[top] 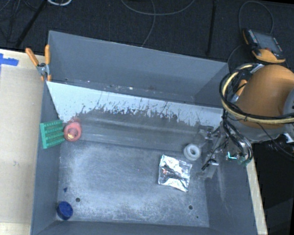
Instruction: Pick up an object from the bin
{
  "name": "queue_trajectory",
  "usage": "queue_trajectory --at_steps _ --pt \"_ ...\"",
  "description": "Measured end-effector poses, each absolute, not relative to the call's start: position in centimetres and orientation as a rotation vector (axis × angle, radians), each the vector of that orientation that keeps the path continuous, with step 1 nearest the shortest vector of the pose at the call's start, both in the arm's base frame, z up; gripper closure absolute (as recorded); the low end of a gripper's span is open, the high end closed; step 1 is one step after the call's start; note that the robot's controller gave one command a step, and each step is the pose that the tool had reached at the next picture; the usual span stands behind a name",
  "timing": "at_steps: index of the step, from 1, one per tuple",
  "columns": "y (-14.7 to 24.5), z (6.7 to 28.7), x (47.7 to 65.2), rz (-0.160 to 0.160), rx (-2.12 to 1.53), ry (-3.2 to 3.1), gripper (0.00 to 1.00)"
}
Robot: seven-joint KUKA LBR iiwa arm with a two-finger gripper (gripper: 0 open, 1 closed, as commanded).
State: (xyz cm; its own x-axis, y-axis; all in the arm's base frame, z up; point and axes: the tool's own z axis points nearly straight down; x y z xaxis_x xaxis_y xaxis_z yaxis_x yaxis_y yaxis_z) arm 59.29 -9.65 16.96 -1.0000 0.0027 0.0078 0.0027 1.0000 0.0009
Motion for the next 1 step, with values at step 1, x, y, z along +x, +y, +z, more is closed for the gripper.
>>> queue_trajectory --at_steps 1 --pt "-6.36 6.62 58.76 -0.004 -0.195 -3.127 0.0"
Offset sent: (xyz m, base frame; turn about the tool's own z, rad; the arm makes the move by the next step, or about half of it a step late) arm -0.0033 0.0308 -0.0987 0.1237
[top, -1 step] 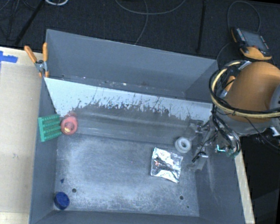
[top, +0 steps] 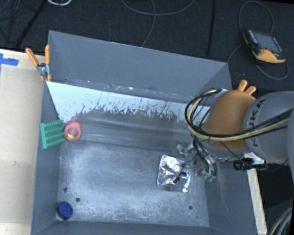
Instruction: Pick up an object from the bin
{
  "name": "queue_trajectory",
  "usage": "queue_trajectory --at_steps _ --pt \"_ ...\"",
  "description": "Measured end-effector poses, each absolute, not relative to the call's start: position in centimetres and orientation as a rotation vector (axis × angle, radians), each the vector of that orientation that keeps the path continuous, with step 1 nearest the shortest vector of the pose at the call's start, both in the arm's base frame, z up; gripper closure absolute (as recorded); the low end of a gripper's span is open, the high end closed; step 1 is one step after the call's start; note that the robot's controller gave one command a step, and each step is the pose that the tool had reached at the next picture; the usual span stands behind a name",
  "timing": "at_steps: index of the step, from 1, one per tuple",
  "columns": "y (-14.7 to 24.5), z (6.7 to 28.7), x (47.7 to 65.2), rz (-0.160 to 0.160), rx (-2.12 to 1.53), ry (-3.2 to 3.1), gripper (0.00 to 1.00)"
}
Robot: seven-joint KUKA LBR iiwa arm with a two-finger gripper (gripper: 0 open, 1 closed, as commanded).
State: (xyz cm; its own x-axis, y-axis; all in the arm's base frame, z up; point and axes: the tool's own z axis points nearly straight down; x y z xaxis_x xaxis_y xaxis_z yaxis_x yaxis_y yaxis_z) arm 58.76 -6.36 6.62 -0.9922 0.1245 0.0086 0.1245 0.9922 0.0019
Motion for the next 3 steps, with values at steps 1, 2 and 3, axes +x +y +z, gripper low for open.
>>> queue_trajectory --at_steps 1,2,3 --pt "-6.4 7.2 59.1 -0.001 -0.192 -3.137 1.0" --pt "-5.9 19.6 59.1 0.0 -0.167 -3.146 1.0" --pt "-5.5 26.7 57.2 0.0 -0.152 -3.147 1.0"
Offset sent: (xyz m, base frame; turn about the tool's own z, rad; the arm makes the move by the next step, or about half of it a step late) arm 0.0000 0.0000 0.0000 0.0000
